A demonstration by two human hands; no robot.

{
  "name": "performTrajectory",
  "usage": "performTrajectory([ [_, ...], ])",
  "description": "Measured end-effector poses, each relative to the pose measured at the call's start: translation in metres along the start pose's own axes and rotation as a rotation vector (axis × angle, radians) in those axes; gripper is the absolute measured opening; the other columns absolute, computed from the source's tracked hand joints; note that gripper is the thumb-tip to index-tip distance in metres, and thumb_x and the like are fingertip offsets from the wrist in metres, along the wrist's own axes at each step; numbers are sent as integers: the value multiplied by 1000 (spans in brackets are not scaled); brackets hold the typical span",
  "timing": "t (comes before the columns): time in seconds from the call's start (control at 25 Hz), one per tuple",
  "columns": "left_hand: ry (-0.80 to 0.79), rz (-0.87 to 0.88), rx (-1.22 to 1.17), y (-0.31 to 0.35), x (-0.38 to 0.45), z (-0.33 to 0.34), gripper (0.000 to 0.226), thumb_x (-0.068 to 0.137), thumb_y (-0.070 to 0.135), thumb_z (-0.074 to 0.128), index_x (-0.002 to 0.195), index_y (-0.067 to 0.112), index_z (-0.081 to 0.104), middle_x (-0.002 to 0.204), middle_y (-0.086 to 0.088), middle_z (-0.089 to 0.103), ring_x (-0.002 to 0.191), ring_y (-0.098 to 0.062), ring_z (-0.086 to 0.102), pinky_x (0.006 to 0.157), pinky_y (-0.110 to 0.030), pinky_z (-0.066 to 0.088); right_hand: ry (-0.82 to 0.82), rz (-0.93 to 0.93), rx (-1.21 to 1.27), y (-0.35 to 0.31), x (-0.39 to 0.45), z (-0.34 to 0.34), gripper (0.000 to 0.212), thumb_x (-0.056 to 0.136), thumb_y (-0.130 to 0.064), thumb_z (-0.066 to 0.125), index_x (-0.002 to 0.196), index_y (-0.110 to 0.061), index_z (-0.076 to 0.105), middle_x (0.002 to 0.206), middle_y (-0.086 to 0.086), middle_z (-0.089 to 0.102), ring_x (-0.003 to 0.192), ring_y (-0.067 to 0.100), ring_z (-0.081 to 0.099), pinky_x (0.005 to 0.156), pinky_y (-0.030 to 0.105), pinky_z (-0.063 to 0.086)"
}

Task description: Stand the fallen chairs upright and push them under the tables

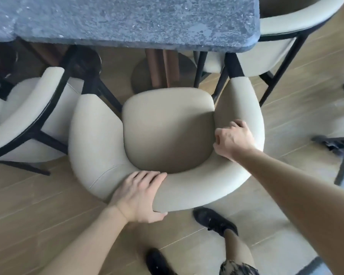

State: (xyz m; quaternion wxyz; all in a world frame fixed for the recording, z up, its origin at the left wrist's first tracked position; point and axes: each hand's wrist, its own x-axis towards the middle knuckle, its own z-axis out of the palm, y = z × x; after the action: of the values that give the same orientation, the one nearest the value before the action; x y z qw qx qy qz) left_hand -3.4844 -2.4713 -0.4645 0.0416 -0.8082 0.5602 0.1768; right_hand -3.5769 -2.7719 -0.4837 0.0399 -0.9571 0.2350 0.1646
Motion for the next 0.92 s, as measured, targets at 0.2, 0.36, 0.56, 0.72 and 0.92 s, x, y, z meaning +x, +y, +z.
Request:
performTrajectory([
  [0.2, 76, 10, 27, -3, -2, 9, 97, 54, 78, 52, 131, 18, 64, 119, 4, 72, 103, -23, 71, 93, -38, 54, 141, 260, 209, -31, -20, 12, 20, 88, -30, 51, 91, -17, 67, 90, 10, 73, 105, 26, 64, 114, 29, 21],
  [0.36, 176, 39, 29, -2, -5, 14, 98, 55, 78, 58, 133, 19, 62, 123, 4, 71, 105, -23, 70, 93, -38, 53, 217, 290, 260, -51, -60, 20, 37, 94, -36, 39, 90, -17, 71, 97, 9, 71, 119, 23, 52, 120, 36, 12],
  [0.56, 332, 58, 53, 0, -11, 21, 93, 60, 75, 64, 132, 15, 63, 127, 0, 70, 110, -26, 68, 96, -40, 50, 141, 82, 204, -61, -104, 23, 61, 92, -68, 28, 119, -25, 62, 127, 3, 59, 136, 24, 38, 119, 53, 8],
  [0.72, 194, -9, 108, -5, -19, 23, 114, 58, 84, 58, 156, 39, 23, 160, 1, 42, 138, -32, 50, 120, -50, 31, 59, -74, 107, -59, -121, 23, 101, 62, -96, 26, 139, -34, 44, 142, -1, 48, 142, 28, 29, 115, 62, 13],
  [0.92, 170, 42, 166, -18, -13, 17, 114, 65, 77, 67, 156, 44, 6, 143, -3, 56, 125, -35, 57, 108, -45, 39, 75, -210, -220, -57, -114, 25, 114, 45, -84, 69, 140, -29, 38, 131, -3, 53, 127, 26, 46, 107, 51, 32],
])
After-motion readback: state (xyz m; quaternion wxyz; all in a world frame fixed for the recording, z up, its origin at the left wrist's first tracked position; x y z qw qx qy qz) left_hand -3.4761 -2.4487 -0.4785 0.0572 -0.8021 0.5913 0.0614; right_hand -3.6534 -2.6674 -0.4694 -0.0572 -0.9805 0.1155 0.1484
